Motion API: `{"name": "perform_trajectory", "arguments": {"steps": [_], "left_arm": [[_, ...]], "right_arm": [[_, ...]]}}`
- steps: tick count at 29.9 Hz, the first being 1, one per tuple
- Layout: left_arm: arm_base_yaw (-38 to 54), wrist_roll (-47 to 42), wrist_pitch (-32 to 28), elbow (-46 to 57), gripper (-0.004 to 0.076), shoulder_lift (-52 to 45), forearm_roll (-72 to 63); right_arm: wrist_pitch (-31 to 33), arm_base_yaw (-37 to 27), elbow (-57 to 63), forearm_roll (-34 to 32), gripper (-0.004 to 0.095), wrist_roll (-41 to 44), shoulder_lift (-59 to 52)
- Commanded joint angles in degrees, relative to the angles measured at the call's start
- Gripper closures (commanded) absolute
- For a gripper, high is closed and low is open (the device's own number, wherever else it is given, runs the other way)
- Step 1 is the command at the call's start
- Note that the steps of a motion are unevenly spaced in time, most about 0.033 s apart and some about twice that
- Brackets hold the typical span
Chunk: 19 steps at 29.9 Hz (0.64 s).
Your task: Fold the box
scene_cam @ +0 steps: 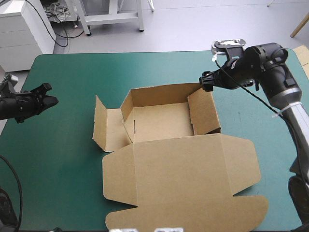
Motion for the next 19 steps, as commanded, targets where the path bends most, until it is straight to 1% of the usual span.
{"name": "perform_trajectory", "arguments": {"steps": [1, 6, 10, 15, 19], "left_arm": [[0.0, -0.4, 0.1, -1.4, 0.0732, -2.0, -3.4], [0.0, -0.4, 0.1, -1.4, 0.0732, -2.0, -3.4], [0.0, -0.4, 0.1, -1.4, 0.0732, -2.0, -3.4], [0.0, -0.4, 0.1, -1.4, 0.0732, -2.0, -3.4], [0.0, -0.5, 0.1, -1.4, 0.0732, -2.0, -3.4]], "right_arm": [[-1.8, -0.2, -0.7, 0.1, 0.0046, 0.5, -5.9], [-1.8, -0.1, 3.7, 0.1, 0.0046, 0.4, -9.5], [-1.8, -0.1, 7.3, -0.2, 0.0046, 0.4, -9.7], [-1.9, -0.1, 9.4, -0.2, 0.0046, 0.4, -5.9], [-3.6, -0.1, 9.4, -0.2, 0.0046, 0.4, -1.3]]}}
